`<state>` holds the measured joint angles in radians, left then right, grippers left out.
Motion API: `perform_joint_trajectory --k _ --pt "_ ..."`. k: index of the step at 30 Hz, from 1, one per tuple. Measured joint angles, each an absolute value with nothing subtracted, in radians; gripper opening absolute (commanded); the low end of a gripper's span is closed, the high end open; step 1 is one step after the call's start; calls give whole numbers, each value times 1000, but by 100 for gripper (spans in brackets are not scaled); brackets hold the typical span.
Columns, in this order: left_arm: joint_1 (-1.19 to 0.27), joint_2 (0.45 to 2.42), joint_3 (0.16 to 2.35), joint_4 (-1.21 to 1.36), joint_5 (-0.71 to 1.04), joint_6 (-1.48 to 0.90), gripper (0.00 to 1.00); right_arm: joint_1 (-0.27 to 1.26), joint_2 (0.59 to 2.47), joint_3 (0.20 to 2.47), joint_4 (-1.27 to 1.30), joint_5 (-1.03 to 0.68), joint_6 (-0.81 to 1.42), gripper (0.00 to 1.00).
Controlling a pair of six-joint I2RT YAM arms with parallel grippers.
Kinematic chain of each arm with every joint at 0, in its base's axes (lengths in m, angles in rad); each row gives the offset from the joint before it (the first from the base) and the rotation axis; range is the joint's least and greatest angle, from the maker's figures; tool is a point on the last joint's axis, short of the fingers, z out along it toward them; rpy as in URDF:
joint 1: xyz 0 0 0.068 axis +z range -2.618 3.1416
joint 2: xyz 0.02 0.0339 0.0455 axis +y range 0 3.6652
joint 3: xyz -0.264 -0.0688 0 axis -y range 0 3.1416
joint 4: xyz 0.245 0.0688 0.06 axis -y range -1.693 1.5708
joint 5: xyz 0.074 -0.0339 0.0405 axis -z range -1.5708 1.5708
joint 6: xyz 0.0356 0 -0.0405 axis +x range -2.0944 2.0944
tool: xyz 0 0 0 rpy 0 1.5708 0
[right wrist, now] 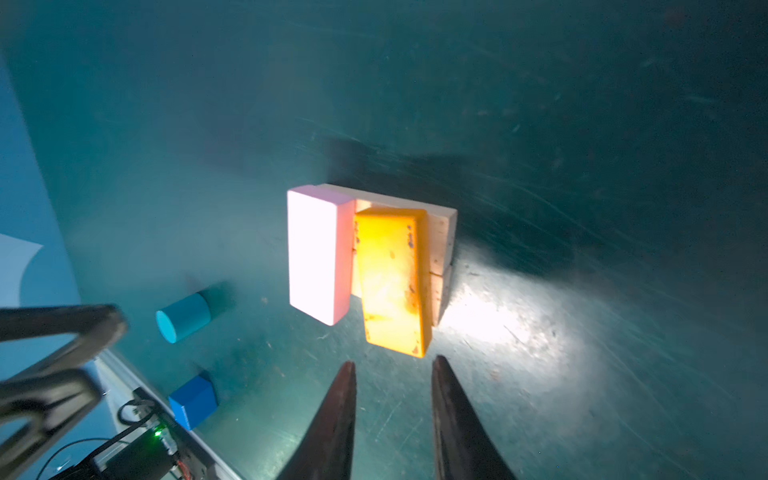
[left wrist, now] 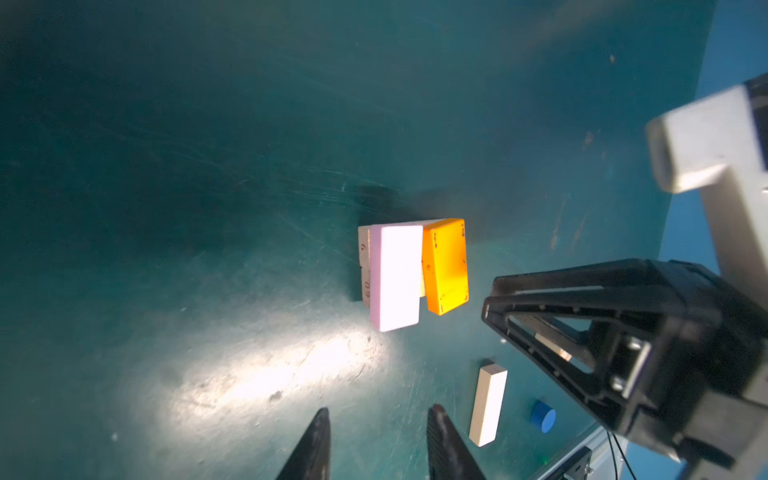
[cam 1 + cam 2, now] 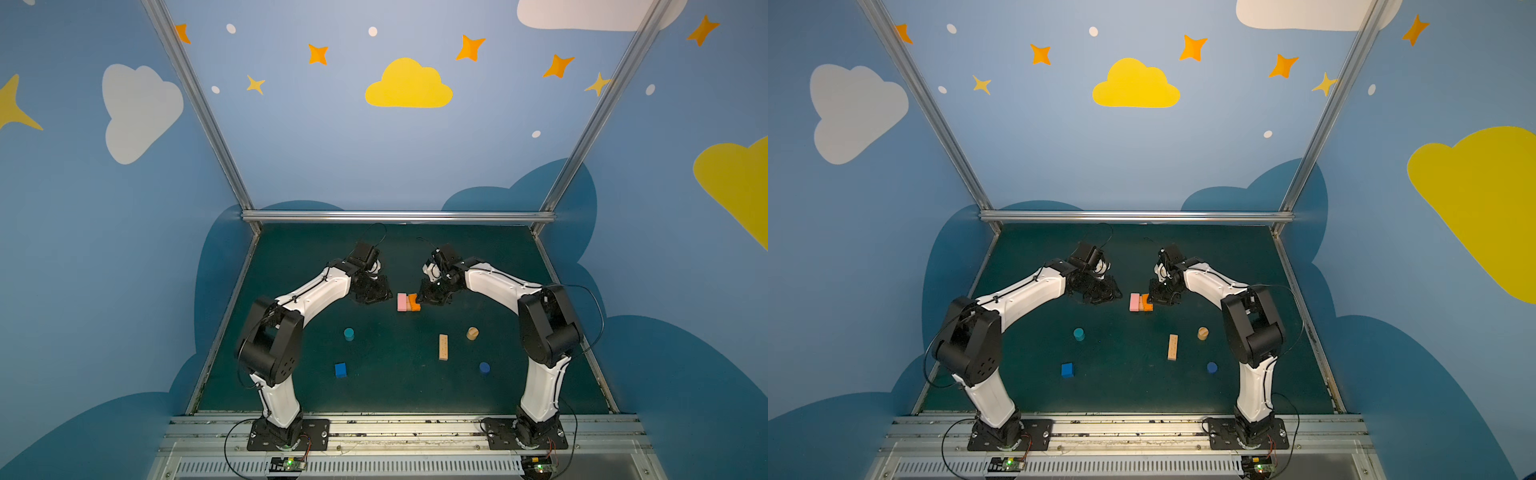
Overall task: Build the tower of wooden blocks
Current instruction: 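Open and raise the right gripper while the left gripper approaches the blocks, then lower the left gripper around the pink block while the right lowers around orange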
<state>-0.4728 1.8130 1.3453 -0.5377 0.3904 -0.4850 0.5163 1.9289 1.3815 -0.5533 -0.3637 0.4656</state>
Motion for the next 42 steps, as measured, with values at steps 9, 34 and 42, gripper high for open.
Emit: perform_joint_trajectory --k 9,34,42 --pt "-509 1933 1444 -552 375 -478 37 483 1901 1327 -458 -413 464 30" --pt "-538 2031 1522 -580 327 -469 35 475 1901 1277 -354 -440 469 37" --pt "-540 2037 1529 -589 327 -466 35 475 1901 1277 -350 -448 472 37"
